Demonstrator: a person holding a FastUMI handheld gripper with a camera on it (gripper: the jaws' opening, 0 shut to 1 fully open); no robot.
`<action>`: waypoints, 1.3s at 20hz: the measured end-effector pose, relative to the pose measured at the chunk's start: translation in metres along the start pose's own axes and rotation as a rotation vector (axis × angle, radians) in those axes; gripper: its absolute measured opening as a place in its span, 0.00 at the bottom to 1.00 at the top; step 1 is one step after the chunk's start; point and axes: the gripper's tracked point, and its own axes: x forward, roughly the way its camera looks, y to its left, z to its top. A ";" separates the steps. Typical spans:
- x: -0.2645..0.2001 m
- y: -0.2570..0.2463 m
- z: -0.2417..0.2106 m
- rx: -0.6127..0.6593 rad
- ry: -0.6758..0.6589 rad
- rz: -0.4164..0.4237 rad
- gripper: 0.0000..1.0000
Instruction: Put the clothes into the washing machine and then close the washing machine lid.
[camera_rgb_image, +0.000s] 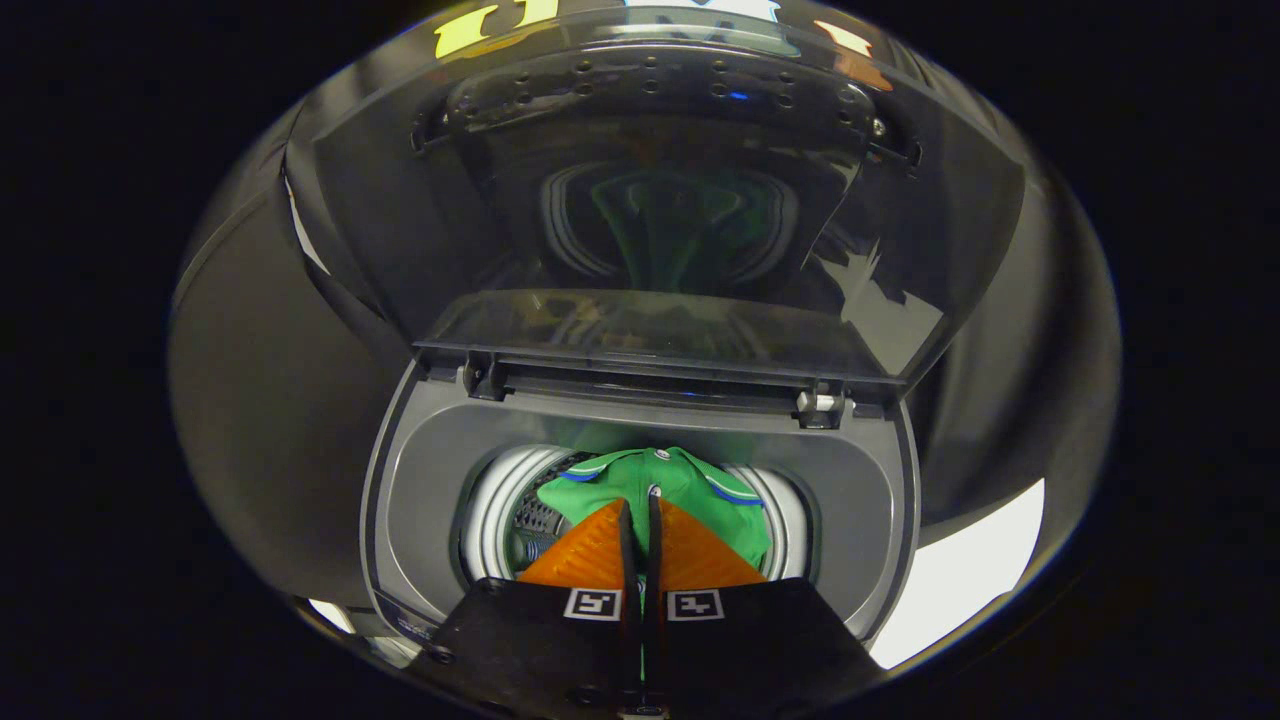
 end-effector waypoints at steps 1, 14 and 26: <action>0.000 -0.001 -0.001 -0.008 0.009 -0.009 0.03; -0.035 0.007 -0.007 0.005 0.049 0.073 0.96; -0.148 0.009 0.093 -0.030 -0.070 0.096 0.97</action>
